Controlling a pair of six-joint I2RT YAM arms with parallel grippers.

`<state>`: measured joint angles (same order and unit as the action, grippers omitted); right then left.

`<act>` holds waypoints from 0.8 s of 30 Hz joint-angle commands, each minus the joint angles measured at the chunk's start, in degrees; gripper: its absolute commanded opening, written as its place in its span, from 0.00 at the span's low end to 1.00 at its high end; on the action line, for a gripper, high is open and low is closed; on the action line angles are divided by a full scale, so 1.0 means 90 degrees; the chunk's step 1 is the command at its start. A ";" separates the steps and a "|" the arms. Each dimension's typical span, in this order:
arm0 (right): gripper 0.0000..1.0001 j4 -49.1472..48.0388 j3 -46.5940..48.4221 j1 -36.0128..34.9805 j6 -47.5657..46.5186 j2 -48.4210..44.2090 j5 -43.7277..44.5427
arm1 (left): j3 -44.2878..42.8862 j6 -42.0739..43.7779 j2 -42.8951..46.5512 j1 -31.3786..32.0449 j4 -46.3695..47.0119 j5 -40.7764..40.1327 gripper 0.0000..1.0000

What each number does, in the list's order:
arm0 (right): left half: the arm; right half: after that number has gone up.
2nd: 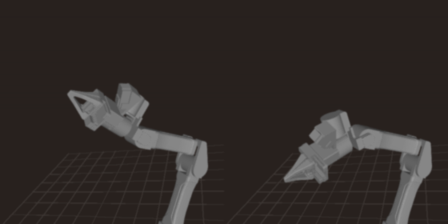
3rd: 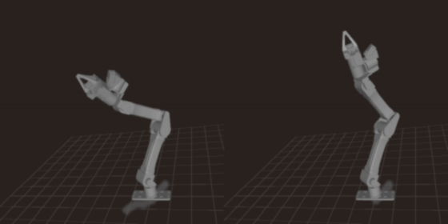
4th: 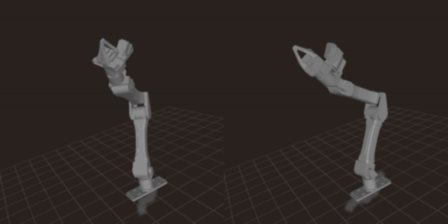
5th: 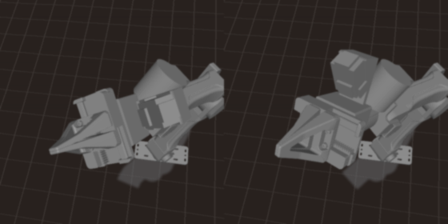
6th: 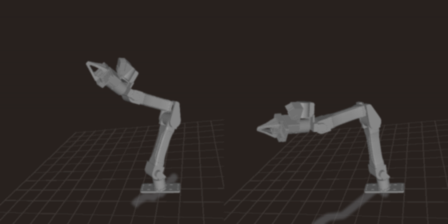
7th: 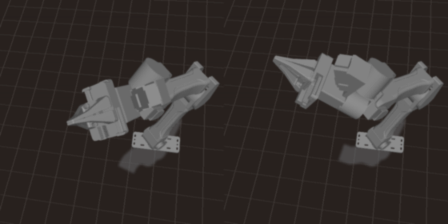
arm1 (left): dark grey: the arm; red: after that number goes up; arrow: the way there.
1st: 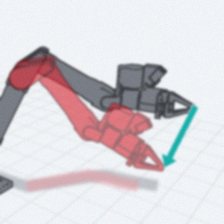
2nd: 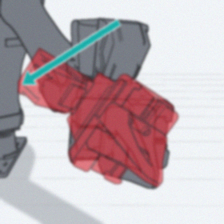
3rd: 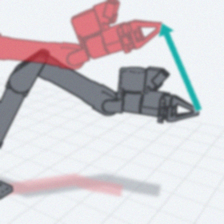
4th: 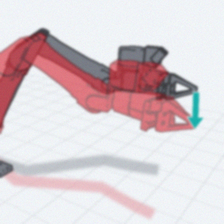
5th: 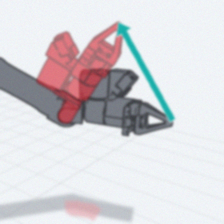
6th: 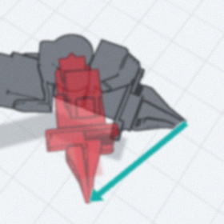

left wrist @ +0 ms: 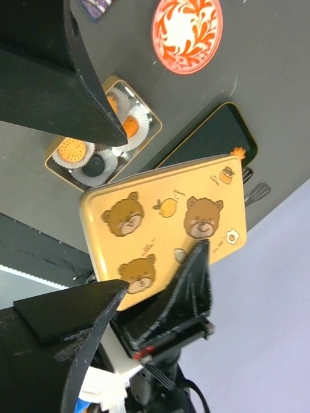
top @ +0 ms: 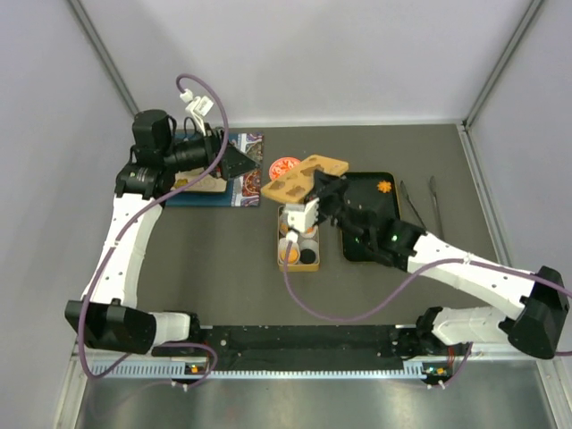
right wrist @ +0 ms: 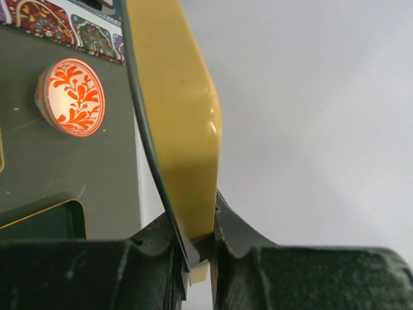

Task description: Pack the cookies

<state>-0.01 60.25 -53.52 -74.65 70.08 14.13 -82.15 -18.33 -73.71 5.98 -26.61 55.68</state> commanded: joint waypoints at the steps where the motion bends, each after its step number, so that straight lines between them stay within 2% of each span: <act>1: 0.00 -0.2213 -0.0922 -0.0546 -0.1314 -0.0570 0.0353 | -0.0189 -0.0005 -0.0169 -0.0029 -0.0285 0.0463 0.89; 4: 0.00 -0.2867 -0.1370 -0.0723 -0.1704 -0.0609 0.0510 | -0.0218 0.0267 -0.0393 -0.0029 -0.0713 0.0541 0.89; 5: 0.00 -0.3392 -0.1536 -0.0762 -0.2044 -0.0677 0.0423 | -0.0199 0.0288 -0.0461 -0.0029 -0.0744 0.0571 0.89; 15: 0.00 -0.5748 -0.2690 -0.0938 -0.3169 -0.0405 -0.0338 | 0.0036 0.0523 -0.0901 0.0302 -0.0949 0.0757 0.90; 24: 0.00 -0.6248 -0.2983 -0.1026 -0.3424 -0.0131 -0.0642 | 0.0016 0.0387 -0.1185 0.0537 -0.0745 0.1078 0.89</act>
<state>-49.06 33.95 -61.93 -103.50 68.07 10.85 -81.93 -14.83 -83.85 10.09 -35.20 61.65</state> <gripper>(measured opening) 0.129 0.899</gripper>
